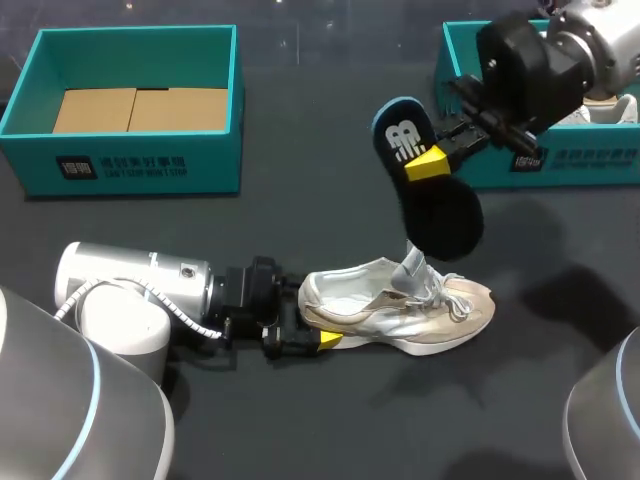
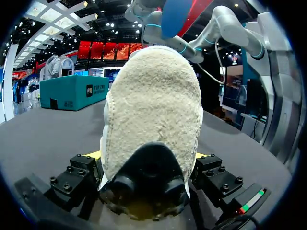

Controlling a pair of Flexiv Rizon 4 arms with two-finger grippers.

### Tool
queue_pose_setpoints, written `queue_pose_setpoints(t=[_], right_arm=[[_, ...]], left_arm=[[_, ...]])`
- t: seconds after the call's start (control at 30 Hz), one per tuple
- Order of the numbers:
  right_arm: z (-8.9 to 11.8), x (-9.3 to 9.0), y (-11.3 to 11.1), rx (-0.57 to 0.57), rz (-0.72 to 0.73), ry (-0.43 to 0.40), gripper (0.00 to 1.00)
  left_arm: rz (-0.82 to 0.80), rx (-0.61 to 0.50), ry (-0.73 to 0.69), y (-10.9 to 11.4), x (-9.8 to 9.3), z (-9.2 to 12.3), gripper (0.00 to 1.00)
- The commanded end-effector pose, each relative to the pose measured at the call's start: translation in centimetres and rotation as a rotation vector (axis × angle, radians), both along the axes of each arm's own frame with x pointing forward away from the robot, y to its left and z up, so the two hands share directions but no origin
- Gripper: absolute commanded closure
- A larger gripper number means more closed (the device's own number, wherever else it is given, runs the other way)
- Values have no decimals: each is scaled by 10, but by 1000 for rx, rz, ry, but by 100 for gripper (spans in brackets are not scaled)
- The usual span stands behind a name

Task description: Take the shoe out of the shoebox, open the shoe tongue, remove and reinsert the insole, then place the shoe into the shoebox

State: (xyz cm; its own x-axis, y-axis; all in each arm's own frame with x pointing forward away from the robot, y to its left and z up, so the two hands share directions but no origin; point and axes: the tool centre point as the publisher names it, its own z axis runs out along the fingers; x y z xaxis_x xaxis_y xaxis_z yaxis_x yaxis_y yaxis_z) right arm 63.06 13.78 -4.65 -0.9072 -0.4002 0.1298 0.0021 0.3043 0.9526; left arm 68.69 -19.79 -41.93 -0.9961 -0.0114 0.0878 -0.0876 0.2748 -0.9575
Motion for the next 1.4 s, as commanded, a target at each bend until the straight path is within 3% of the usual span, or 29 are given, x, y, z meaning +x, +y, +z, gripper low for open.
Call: queue_pose_setpoints(t=[0.03,0.6,1.0,1.13,1.4], right_arm=[[1,-31,-32,49,-105,25,100],[1,-31,-32,49,-105,25,100],[-3,-64,-45,71,-263,128,100],[-7,-82,-55,34,-375,230,100],[-7,-82,-55,34,-375,230,100]], left_arm=[[0,1,-1,1,-1,-1,100],[0,1,-1,1,-1,-1,100],[0,1,-1,1,-1,-1,100],[0,1,-1,1,-1,-1,100],[0,1,-1,1,-1,-1,100]])
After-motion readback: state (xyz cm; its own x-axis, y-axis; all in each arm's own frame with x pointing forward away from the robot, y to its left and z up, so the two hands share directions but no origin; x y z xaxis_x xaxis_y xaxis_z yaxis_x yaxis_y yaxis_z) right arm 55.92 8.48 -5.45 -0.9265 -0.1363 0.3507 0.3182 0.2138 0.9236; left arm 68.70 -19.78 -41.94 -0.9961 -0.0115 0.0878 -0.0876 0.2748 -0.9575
